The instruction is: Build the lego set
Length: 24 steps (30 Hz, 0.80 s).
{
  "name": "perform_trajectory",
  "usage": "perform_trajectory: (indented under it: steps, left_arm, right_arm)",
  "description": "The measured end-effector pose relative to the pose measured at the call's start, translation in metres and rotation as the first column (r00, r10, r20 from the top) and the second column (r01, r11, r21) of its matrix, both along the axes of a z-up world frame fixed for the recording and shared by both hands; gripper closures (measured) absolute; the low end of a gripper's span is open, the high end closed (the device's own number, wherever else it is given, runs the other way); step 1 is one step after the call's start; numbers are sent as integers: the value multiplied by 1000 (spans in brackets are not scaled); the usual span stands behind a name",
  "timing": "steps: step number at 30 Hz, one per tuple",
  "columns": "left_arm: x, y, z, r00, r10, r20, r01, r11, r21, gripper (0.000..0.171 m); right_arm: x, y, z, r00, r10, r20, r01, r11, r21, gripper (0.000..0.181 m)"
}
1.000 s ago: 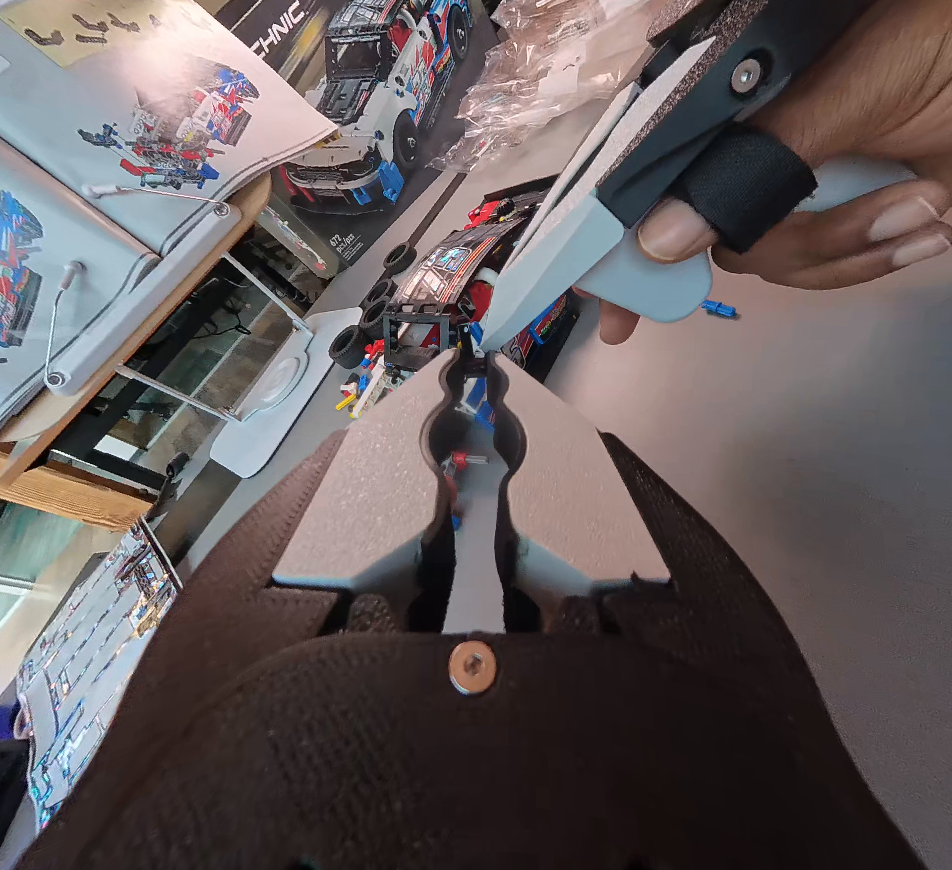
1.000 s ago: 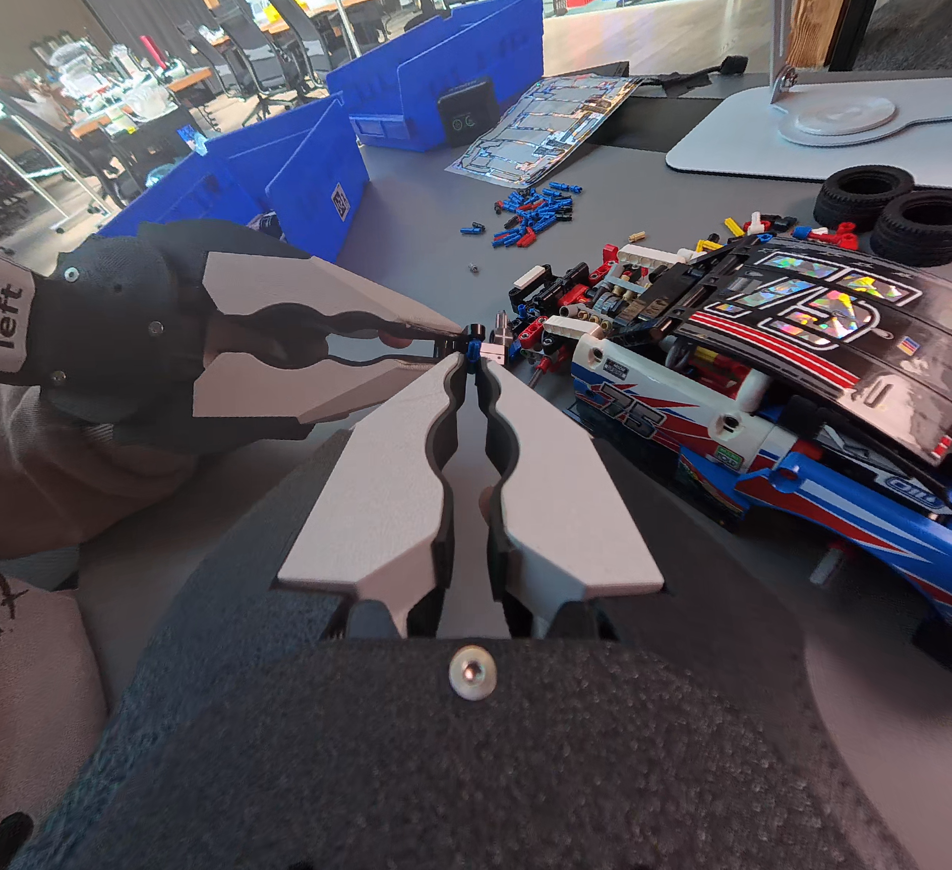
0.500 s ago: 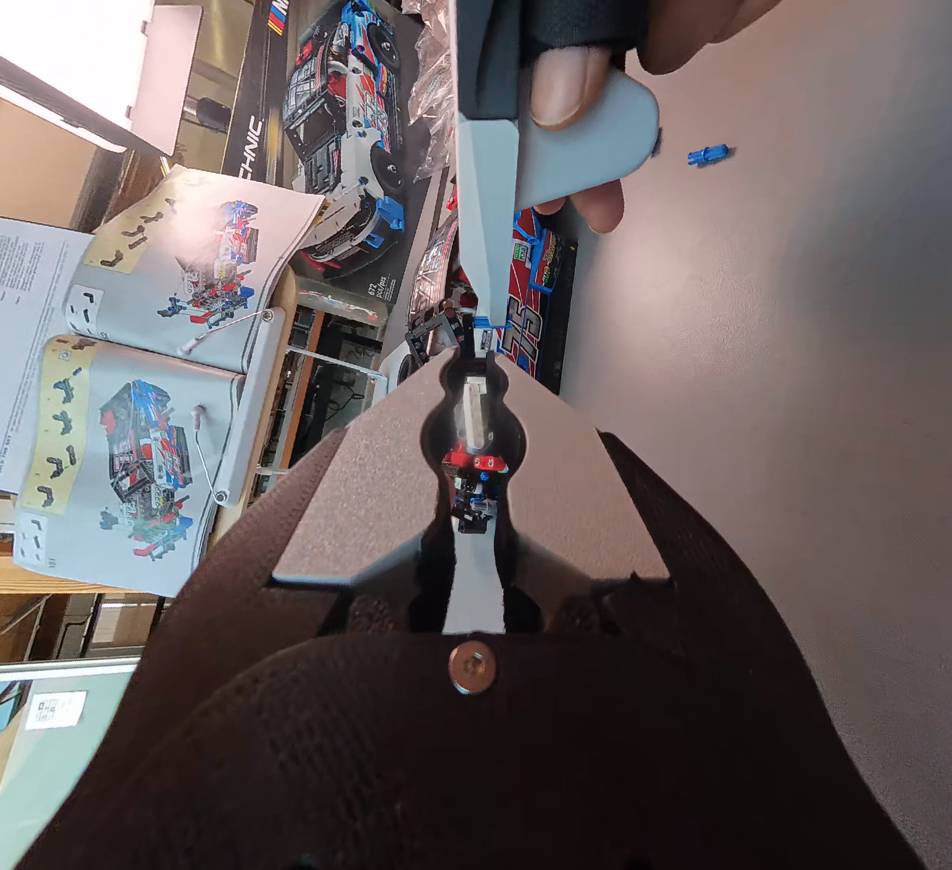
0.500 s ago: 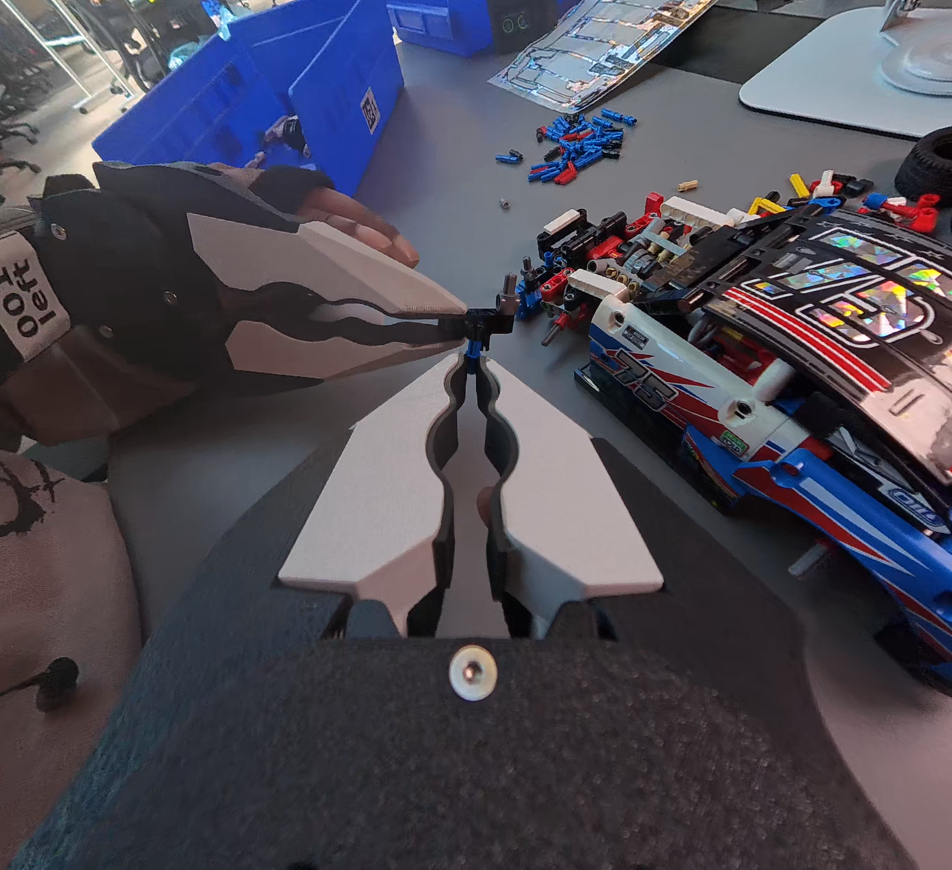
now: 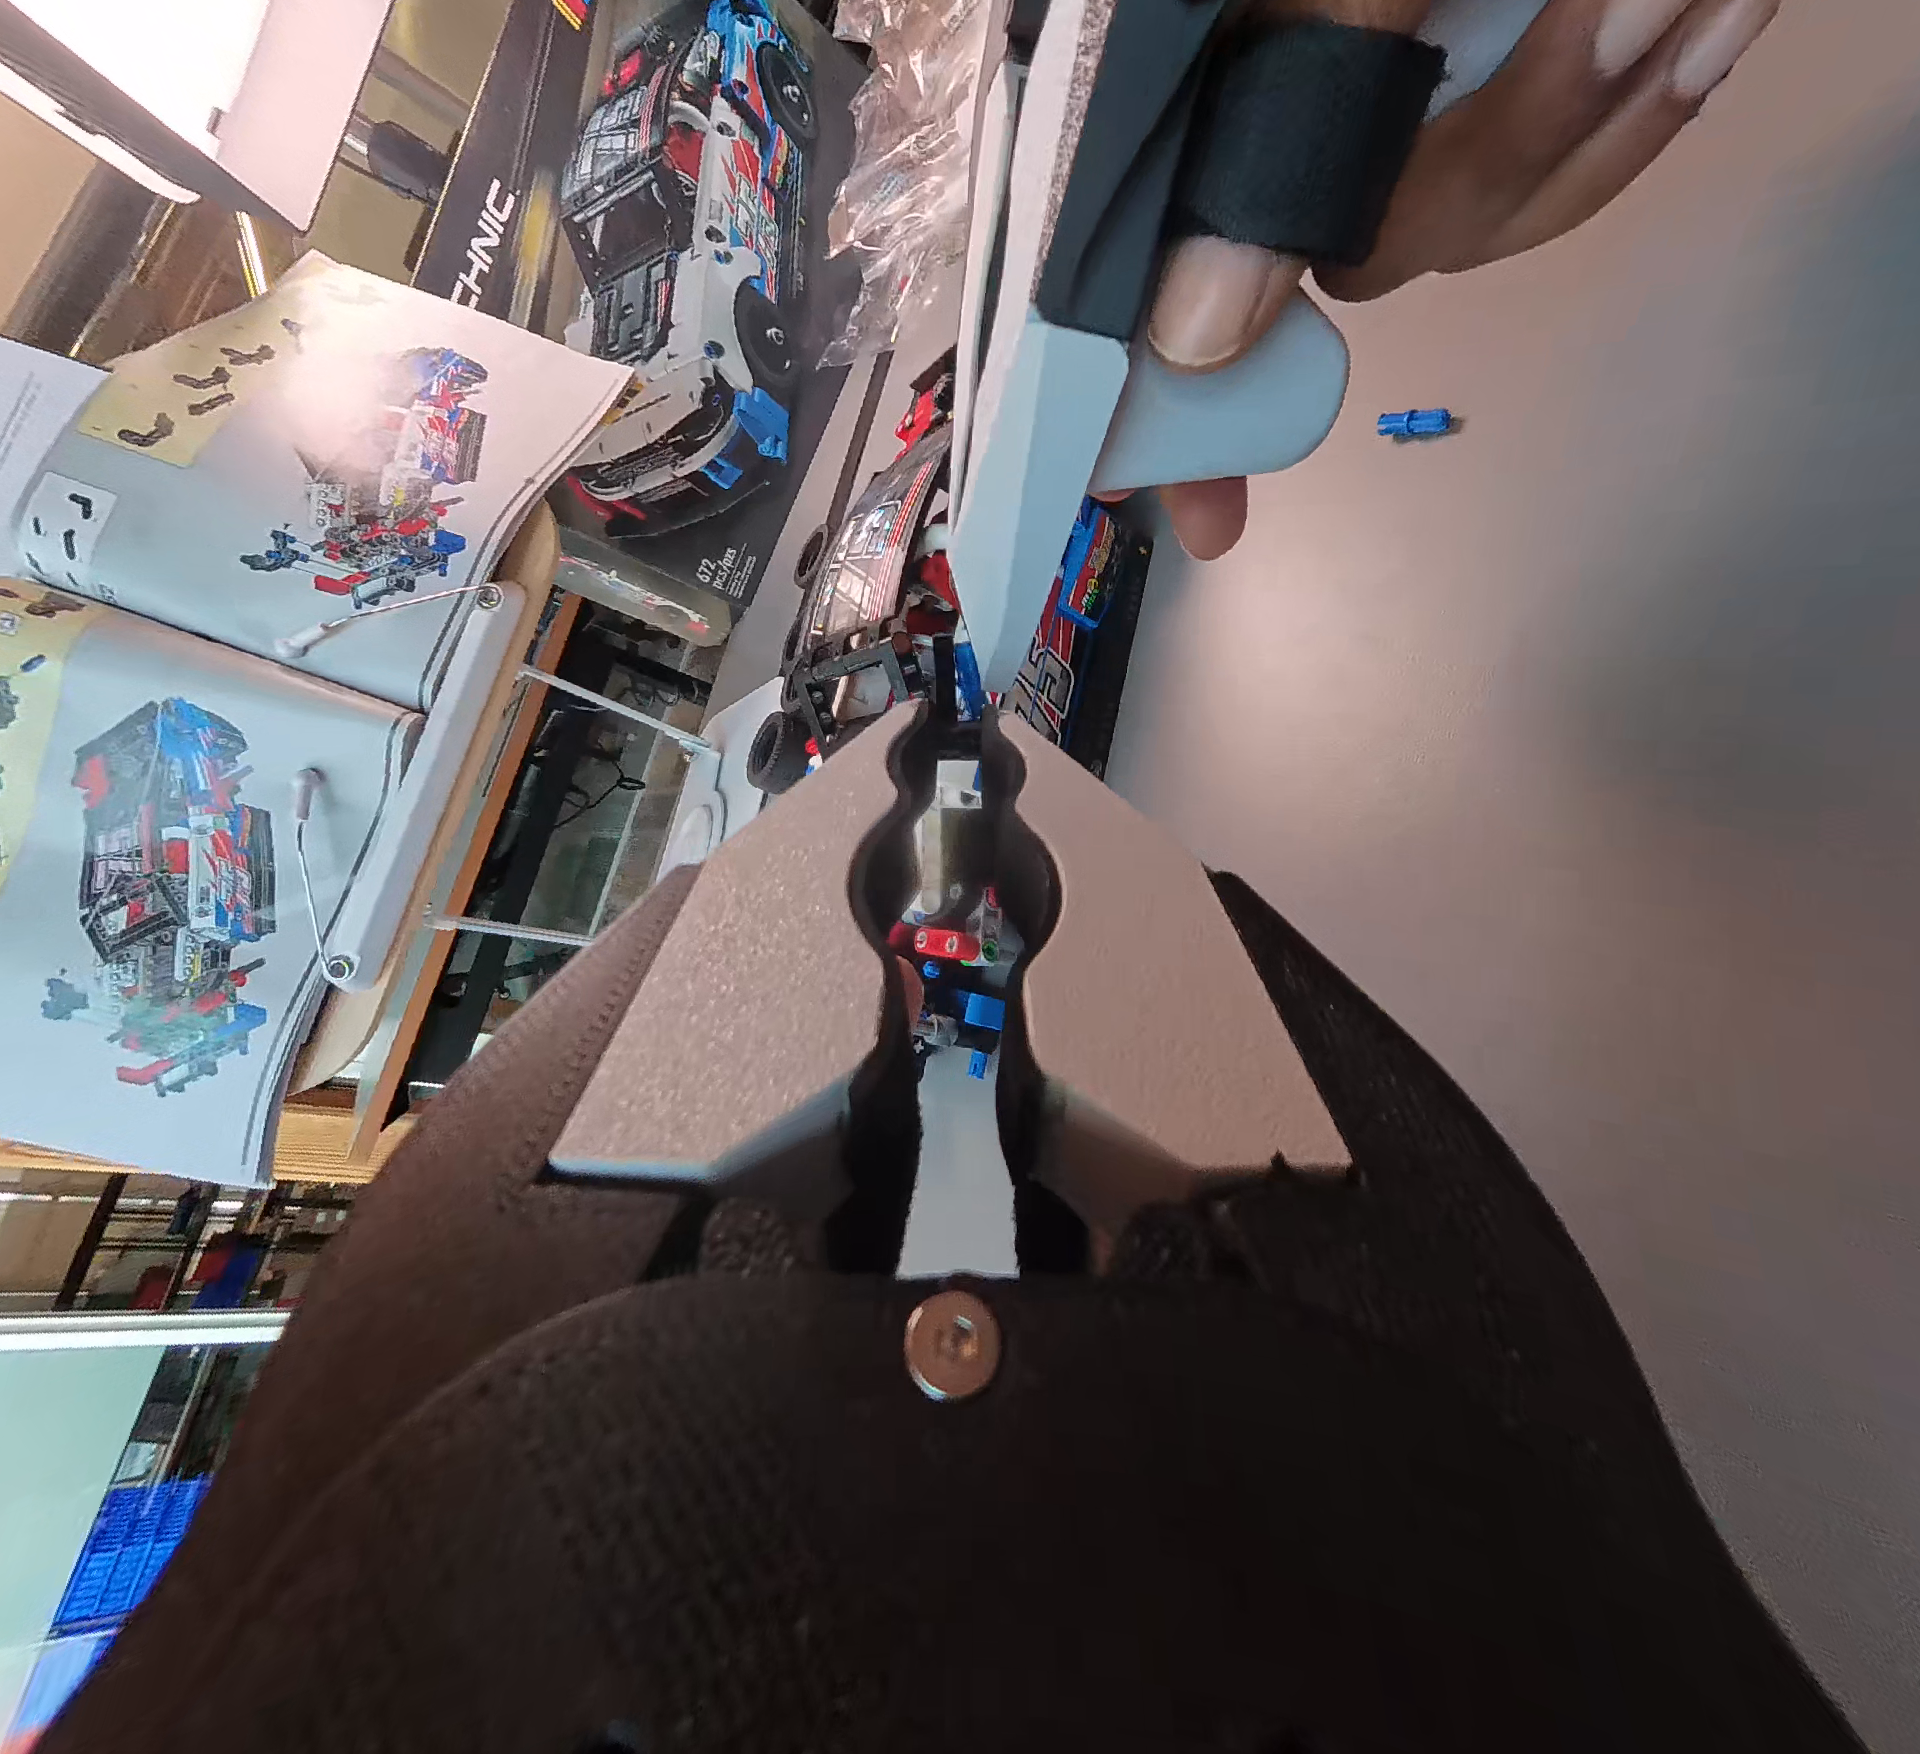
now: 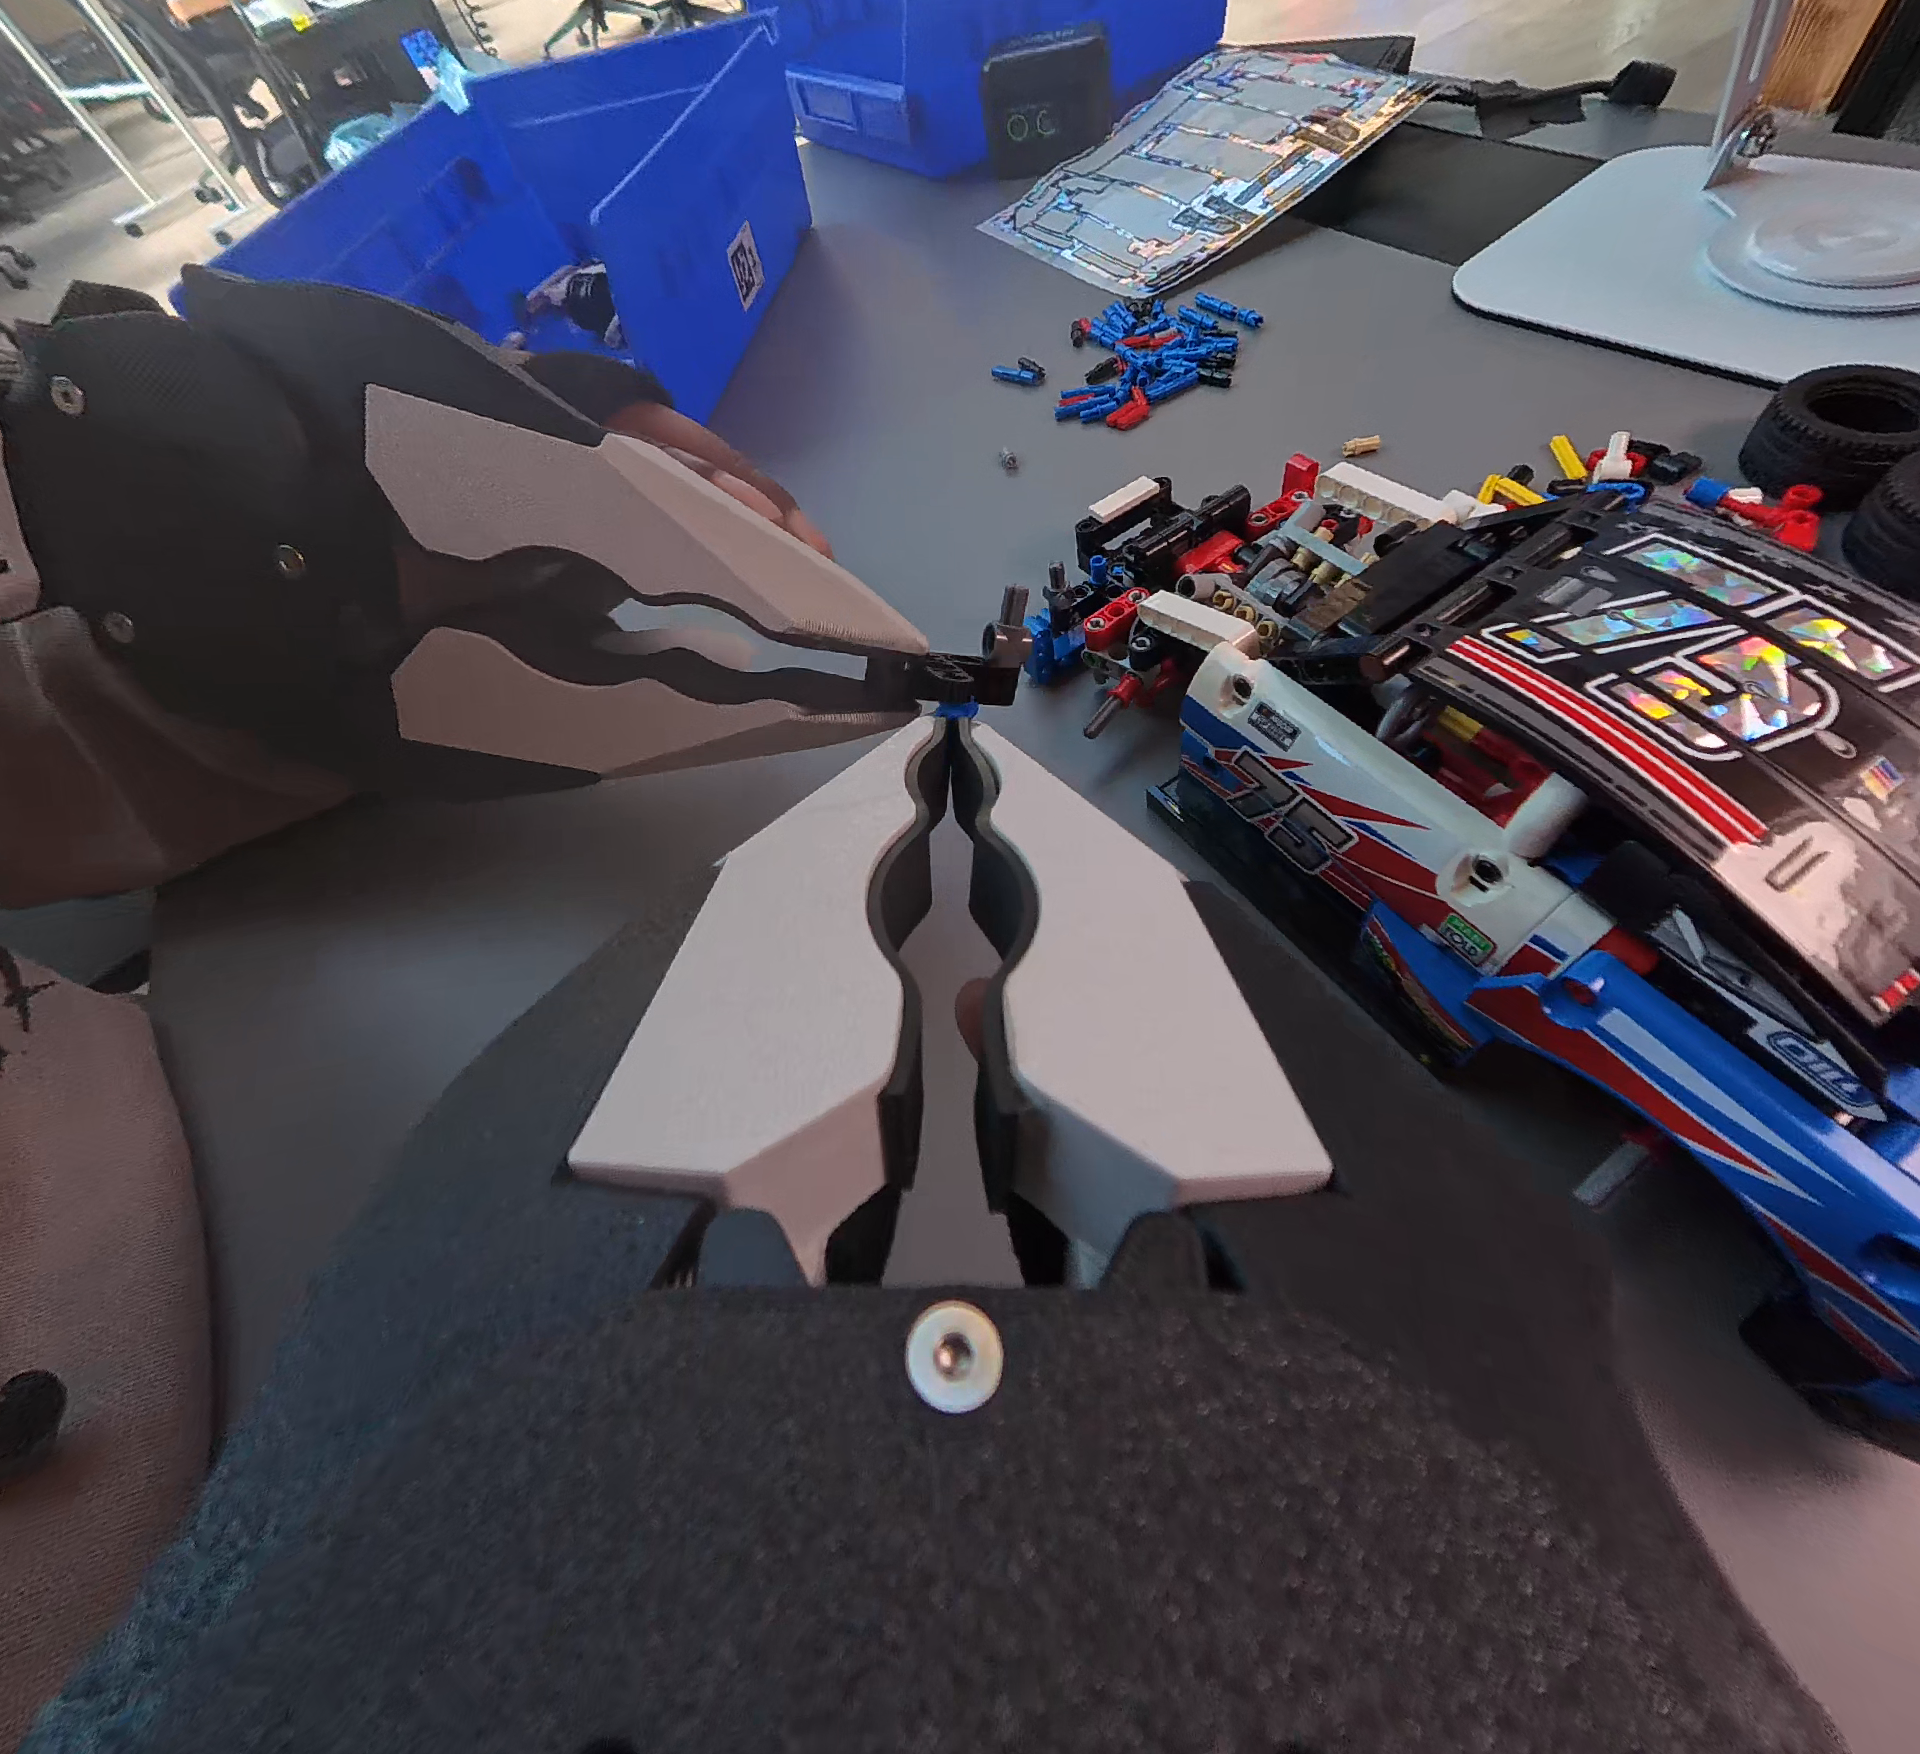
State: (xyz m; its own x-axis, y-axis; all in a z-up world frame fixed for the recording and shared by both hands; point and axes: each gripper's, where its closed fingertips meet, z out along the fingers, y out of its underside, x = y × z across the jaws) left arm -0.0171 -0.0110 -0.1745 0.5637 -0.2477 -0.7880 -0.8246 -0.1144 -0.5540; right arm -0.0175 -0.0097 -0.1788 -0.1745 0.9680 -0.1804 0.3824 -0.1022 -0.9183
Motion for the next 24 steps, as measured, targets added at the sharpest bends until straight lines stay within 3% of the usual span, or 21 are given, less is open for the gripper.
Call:
perform_trajectory:
  steps: [4,8,10,13,16,20,24]
  left_arm:
    - [-1,0,1,990,8,143,-6,1000,-14,165]
    - [-3,2,6,911,14,413,5,999,-45,165]
    - [-3,2,8,823,21,567,22,997,-68,165]
    - [-2,4,8,605,43,795,80,990,-114,165]
    - [2,4,1,432,76,899,152,976,-155,165]
    - [3,4,3,328,76,942,188,971,-144,165]
    - [-7,4,1,325,105,940,166,972,-166,165]
  right_arm:
    - [-1,0,2,1000,2,-19,-3,1000,-30,181]
    - [-3,2,9,997,-2,-75,-2,999,-46,181]
    - [-3,2,10,996,-3,-88,-2,998,-56,181]
    - [-4,5,9,995,-10,-104,6,999,-47,181]
    - [-5,6,9,993,-4,-120,3,1000,-14,180]
    - [-5,5,8,991,15,-133,-12,1000,24,179]
    - [-3,10,8,991,16,-136,-8,998,59,181]
